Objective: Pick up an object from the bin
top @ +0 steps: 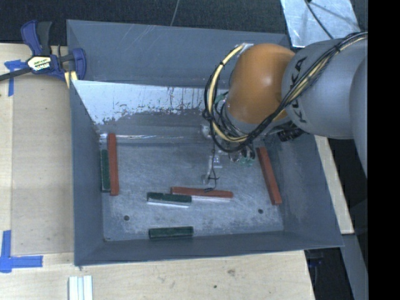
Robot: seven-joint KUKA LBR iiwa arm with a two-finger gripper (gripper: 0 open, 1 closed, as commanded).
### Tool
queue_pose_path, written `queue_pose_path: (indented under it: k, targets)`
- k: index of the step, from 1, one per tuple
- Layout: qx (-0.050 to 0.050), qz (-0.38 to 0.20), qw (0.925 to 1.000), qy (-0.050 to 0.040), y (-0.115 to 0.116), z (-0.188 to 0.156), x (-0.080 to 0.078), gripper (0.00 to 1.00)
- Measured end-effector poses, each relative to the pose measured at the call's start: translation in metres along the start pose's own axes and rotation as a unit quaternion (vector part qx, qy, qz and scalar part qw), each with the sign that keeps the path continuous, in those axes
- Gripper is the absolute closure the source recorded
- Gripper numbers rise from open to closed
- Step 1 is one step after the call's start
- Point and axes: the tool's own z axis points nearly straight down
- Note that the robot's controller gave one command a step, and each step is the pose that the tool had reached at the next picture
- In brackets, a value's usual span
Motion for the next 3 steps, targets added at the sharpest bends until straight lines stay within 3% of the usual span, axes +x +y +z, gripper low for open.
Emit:
queue_pose_path:
  k: [1, 2, 3]
  targets:
    - [0.000, -0.014, 0.9999, 0.0001, -0.021, 0.033, 0.037, 0.00]
    - [0.000, 0.020, 0.9998, -0.0006, 0.011, 0.064, 0.028, 0.00]
    - [0.000, -0.040, 0.9992, -0.0006, 0.012, 0.063, 0.036, 1.00]
